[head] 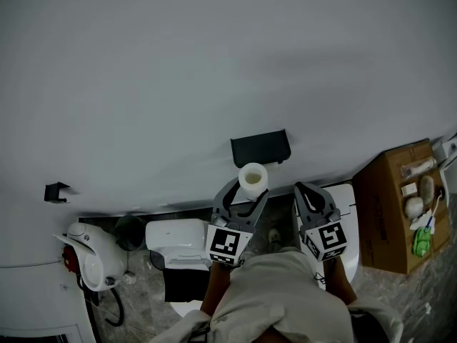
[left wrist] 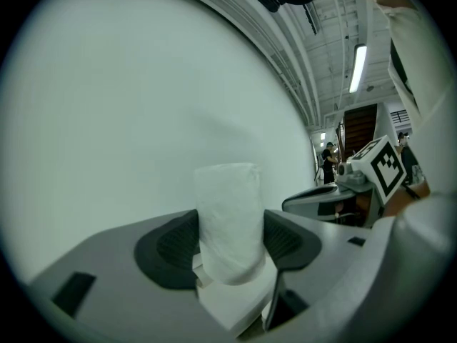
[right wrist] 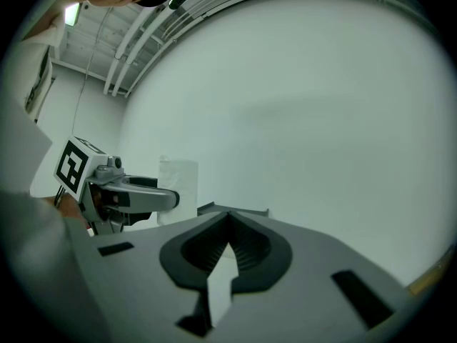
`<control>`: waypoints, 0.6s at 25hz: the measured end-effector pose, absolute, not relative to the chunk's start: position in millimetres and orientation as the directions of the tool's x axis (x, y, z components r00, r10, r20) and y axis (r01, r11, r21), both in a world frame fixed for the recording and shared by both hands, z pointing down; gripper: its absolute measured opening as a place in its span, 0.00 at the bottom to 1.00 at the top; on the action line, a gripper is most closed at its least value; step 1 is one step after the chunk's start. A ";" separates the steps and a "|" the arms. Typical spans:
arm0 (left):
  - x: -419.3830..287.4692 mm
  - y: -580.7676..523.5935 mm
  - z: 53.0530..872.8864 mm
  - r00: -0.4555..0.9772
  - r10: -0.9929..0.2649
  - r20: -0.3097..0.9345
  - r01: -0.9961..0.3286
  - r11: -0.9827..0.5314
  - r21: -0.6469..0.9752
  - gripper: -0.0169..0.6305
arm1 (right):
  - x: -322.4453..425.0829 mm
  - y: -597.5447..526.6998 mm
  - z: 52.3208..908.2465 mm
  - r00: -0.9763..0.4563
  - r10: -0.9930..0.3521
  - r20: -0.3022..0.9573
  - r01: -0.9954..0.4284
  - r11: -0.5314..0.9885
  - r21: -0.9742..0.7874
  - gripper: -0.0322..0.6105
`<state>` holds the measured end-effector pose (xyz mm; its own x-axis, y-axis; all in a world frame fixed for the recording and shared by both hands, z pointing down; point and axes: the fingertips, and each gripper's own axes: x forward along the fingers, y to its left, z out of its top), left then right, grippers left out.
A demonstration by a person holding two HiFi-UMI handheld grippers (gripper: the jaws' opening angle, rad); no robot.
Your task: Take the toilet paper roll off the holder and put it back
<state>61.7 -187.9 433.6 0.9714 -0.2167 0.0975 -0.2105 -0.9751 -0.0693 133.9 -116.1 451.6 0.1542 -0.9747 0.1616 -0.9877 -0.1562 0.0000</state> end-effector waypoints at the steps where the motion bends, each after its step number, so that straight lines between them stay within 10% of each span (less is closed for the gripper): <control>1: 62.1 -187.8 432.9 0.971 -0.218 0.097 -0.211 -0.975 -0.071 0.46 | 134.3 -116.1 451.2 0.153 -0.975 0.160 -0.988 -0.155 -0.001 0.04; 15: 84.8 -193.7 423.3 0.970 -0.228 0.085 -0.219 -0.971 -0.097 0.46 | 154.9 -123.1 448.3 0.138 -0.980 0.143 -0.990 -0.140 -0.008 0.04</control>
